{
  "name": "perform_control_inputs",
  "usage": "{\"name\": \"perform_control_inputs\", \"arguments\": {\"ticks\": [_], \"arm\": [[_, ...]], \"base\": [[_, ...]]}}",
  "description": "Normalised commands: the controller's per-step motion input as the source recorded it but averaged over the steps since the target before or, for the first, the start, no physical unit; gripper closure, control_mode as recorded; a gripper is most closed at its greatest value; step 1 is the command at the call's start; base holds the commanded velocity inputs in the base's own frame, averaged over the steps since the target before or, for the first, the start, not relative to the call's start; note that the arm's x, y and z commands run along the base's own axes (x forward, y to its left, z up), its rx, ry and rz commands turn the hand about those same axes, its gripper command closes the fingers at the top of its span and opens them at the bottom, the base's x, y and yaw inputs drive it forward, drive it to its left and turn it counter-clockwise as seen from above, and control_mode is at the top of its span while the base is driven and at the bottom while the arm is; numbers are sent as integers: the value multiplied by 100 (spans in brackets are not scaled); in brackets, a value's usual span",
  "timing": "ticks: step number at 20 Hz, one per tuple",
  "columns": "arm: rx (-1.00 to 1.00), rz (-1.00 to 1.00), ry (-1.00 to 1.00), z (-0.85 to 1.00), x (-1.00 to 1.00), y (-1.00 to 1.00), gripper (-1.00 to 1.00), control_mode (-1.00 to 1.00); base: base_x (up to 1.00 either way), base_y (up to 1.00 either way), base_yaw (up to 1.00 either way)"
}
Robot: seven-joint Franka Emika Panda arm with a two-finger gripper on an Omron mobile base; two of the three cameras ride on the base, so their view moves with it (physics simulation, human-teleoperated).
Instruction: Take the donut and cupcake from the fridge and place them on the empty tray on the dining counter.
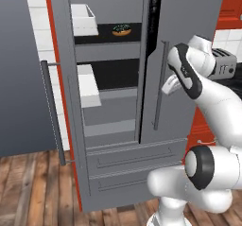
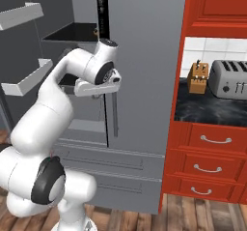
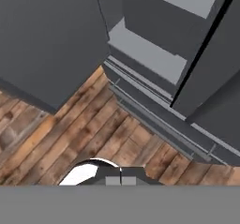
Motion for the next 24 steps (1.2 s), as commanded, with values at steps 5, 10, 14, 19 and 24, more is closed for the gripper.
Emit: {"name": "perform_control_inputs", "arguments": {"ticks": [5, 10, 14, 19, 24], "arm": [[1, -39, -16, -36, 46, 11, 100, -100], [0, -76, -7, -21, 25, 1, -100, -100], [0, -68, -17, -8, 38, -3, -100, -100], [1, -5, -26, 0, 40, -41, -100, -100], [2, 0, -15, 0, 60, -61, -100, -100]], "base": [[0, 0, 0], [0, 0, 0], [0, 0, 0], [0, 0, 0], [0, 0, 0]]}}
